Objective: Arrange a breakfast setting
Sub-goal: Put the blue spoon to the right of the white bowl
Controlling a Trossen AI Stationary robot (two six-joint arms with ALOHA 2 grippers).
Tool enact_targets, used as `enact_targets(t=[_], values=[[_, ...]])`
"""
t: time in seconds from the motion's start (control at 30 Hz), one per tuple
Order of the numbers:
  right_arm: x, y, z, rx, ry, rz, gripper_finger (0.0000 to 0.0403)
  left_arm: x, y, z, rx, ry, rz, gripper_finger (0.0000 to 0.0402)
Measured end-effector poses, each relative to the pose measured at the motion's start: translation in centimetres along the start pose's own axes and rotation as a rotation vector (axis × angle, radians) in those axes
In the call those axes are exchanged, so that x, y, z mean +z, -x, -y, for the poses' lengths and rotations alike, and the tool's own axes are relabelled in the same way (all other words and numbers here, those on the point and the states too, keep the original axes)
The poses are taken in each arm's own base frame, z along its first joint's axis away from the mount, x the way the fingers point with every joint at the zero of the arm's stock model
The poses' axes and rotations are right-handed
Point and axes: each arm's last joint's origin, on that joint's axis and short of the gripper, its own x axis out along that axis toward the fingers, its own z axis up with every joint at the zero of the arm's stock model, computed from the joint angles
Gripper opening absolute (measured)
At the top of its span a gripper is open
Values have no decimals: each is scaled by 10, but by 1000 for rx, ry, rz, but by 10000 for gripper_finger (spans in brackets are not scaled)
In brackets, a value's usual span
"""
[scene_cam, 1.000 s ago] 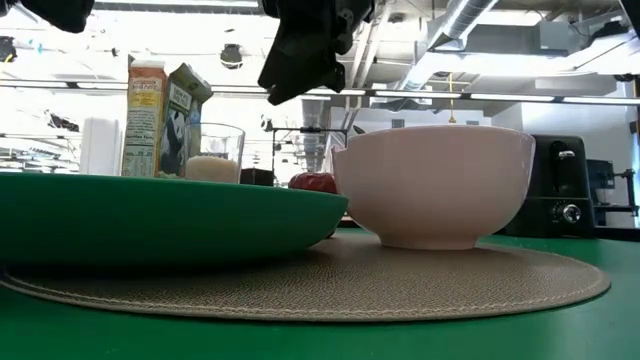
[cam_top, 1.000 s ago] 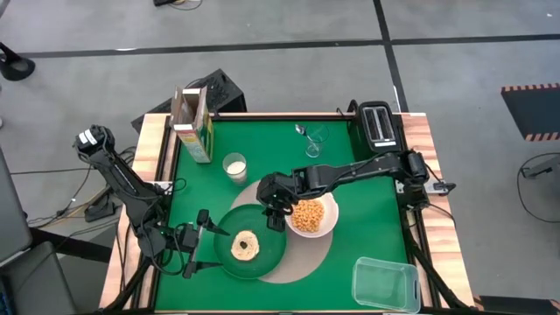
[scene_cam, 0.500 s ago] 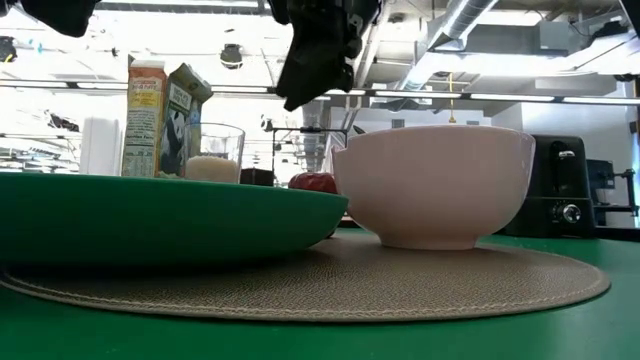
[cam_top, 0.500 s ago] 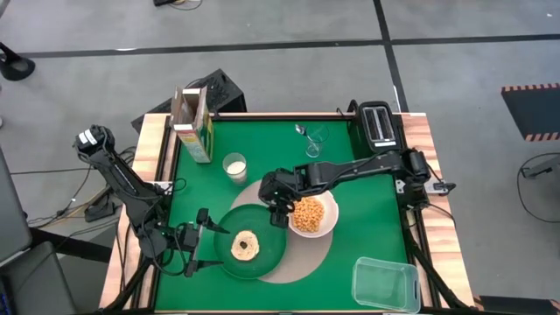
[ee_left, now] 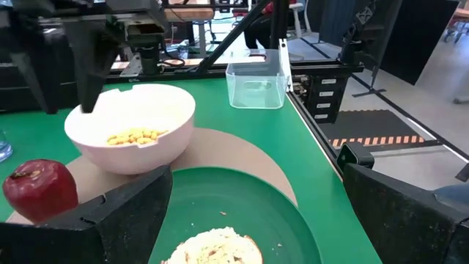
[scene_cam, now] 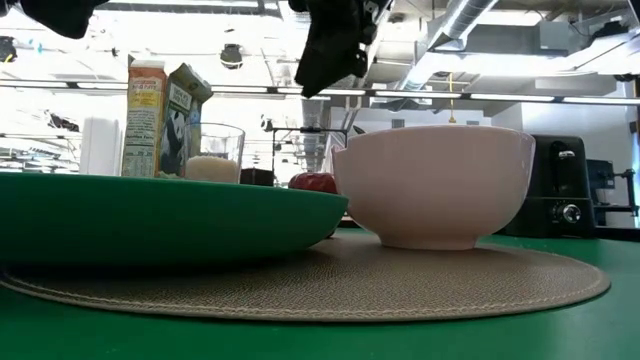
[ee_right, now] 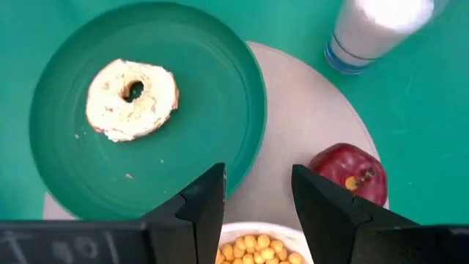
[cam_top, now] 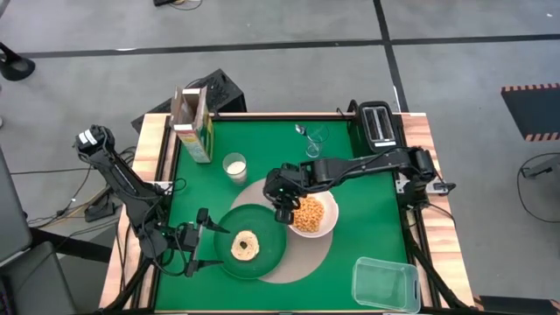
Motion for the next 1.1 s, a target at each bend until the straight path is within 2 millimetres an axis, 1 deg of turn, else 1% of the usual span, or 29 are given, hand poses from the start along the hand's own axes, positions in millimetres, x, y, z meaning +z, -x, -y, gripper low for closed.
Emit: enact_targets(t=[0.07,0.13,0.23,0.33,0.47,0.6,0.77,0.83,0.93,1.03,1.1], values=[[-5,7,-4,4,5,-13,184,0,0,0,1,0,0,387],[-11,14,-6,16,-12,15,184,0,0,0,8,0,3,387],[-33,28,-4,6,-46,26,184,0,0,-1,22,0,6,387],[-55,43,-2,-26,-91,76,184,1,0,-1,26,1,10,387],[-81,65,1,-12,-154,106,185,2,-2,-4,41,10,14,387],[-97,82,4,-46,-191,144,185,3,-6,-8,68,19,17,387],[-100,98,9,-111,-209,234,185,5,-11,-15,105,38,22,387],[-100,100,11,-142,-218,256,185,6,-13,-18,119,43,23,387],[-95,96,10,-144,-255,293,185,6,-14,-21,131,54,23,387],[-94,86,8,-157,-227,277,185,6,-15,-22,141,55,21,387],[-92,78,10,-200,-190,266,185,6,-16,-23,145,54,21,387]])
